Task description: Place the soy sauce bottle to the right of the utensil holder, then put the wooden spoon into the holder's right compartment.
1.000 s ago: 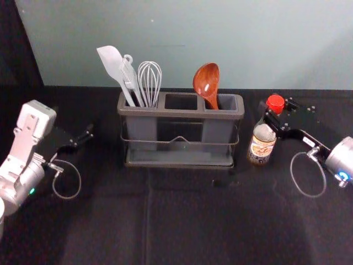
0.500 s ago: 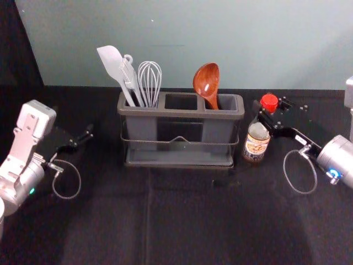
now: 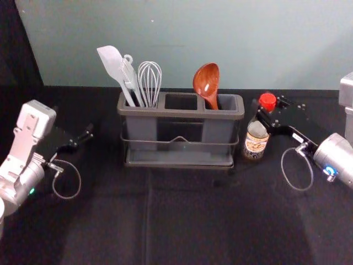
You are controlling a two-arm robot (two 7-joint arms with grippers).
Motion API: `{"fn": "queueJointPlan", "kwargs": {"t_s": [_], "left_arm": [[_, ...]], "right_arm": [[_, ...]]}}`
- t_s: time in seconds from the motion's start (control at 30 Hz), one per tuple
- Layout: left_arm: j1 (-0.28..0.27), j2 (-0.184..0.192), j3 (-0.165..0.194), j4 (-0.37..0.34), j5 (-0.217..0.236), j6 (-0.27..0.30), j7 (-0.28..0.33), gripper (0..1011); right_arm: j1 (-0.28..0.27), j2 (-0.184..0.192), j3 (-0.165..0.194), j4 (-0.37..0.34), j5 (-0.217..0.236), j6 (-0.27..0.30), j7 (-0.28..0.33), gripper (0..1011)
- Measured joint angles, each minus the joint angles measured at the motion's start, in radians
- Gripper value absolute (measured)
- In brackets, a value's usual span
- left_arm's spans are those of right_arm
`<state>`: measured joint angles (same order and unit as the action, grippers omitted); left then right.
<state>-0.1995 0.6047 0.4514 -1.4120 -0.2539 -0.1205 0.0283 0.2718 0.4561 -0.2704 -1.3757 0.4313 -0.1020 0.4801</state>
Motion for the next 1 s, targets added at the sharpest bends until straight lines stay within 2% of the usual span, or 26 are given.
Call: {"fn": "queueJointPlan", "kwargs": {"t_s": [0.4,1.0], "left_arm": [[0.000,0.000,0.000,0.000,0.000,0.000,0.000,1005],[0.000,0.000,0.000,0.000,0.000,0.000,0.000,1005]], "right_arm": [[0.010,-0.016,0.007,0.011,-0.008,-0.004,-0.006,381],[0.020,-0.026,0.005,0.027,-0.012,0.031,-0.013,381]]}}
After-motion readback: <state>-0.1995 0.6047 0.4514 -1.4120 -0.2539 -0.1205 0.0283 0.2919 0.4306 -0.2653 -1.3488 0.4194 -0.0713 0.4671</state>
